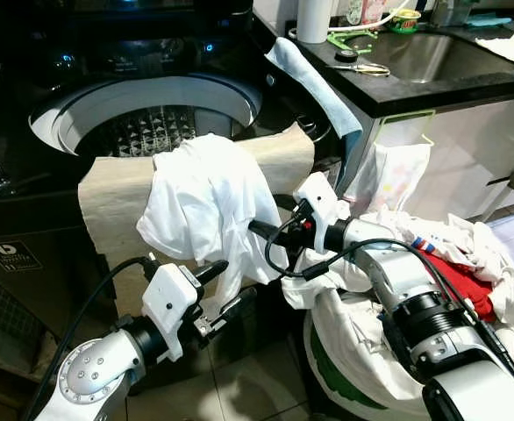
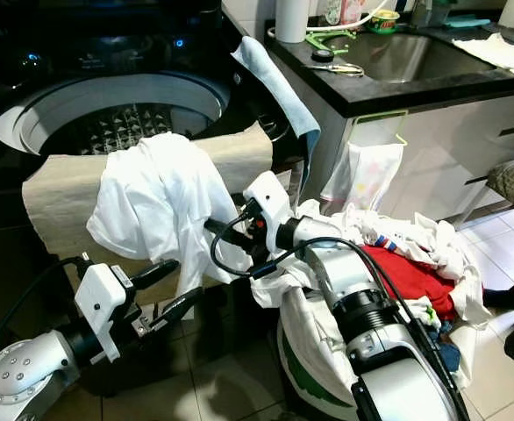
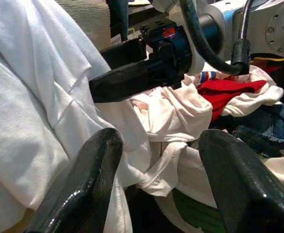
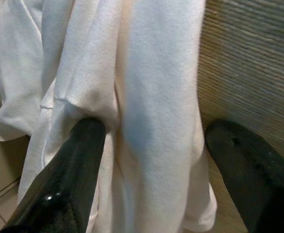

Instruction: Clothes washing

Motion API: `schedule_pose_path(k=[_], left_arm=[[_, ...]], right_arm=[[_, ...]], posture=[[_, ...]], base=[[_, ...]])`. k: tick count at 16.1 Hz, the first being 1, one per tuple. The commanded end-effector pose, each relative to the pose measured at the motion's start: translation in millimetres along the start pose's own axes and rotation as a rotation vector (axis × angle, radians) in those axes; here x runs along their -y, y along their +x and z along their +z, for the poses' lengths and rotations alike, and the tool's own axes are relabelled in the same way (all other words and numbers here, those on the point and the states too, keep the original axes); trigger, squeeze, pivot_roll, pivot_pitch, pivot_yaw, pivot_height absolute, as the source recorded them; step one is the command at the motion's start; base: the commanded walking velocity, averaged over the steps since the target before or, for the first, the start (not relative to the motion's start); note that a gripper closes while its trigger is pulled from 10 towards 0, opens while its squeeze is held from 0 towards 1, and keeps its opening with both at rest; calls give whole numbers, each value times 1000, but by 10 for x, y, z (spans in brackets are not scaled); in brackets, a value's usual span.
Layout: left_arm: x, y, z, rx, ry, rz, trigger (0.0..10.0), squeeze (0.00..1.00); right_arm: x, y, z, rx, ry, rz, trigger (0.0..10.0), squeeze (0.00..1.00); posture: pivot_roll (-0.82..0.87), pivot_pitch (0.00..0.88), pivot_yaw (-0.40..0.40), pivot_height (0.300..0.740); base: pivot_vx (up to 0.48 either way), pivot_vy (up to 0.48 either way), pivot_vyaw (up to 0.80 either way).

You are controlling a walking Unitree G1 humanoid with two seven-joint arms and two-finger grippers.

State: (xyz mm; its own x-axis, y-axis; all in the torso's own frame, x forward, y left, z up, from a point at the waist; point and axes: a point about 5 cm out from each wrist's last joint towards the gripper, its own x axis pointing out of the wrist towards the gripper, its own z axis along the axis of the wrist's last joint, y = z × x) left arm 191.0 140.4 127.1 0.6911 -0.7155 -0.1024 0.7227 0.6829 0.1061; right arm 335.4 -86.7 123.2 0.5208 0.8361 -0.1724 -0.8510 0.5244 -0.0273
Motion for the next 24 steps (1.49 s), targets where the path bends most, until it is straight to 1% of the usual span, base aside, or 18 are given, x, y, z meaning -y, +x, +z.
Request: schedule_pose_path(k=[1,3,7,12,14,16,18,19,21,22,23,24], left_arm=[[-9,-7,46,9,10,7,10000,0],[-14,-3,47,10,14,13,10000,0],[-15,3,48,11,14,15,10000,0],[-20,9,43,10,13,21,10000,0],[-16,5,39,10,13,25,10000,0],[-18,3,36,10,12,29,10000,0],[-25,2,37,12,14,33,10000,0],[-35,1,41,14,17,40,10000,0],[-41,0,41,15,19,44,10000,0],[-64,7,64,18,21,50,10000,0],[-78,10,80,20,24,53,10000,0],[-80,10,83,20,25,54,10000,0]], right_arm=[[22,18,98,27,-23,30,0,0],[-6,30,100,42,-13,76,0,0],[-4,30,101,52,-13,90,0,0],[-31,5,150,72,-5,162,0,0],[-38,-9,189,78,-13,188,0,0],[-29,-17,276,104,-24,204,0,0],[22,-17,467,167,-26,205,0,0],[104,-18,708,234,-36,199,0,0],[166,-19,894,275,-52,198,0,0],[273,1,1205,328,-82,192,0,0],[349,24,1445,363,-103,173,0,0],[377,37,1534,373,-116,155,0,0]], posture=[[10,0,-17,719],[9,0,-17,719],[7,0,-16,719],[6,0,-21,719],[6,0,-23,719],[6,0,-26,719],[9,0,-31,719],[9,0,-34,719],[11,0,-36,719],[13,0,-39,719],[14,0,-39,719],[14,0,-39,719]], base=[[0,0,0],[0,0,0],[0,0,0],[0,0,0],[0,0,0],[0,0,0],[0,0,0],[0,0,0],[0,0,0],[0,0,0],[0,0,0],[0,0,0]])
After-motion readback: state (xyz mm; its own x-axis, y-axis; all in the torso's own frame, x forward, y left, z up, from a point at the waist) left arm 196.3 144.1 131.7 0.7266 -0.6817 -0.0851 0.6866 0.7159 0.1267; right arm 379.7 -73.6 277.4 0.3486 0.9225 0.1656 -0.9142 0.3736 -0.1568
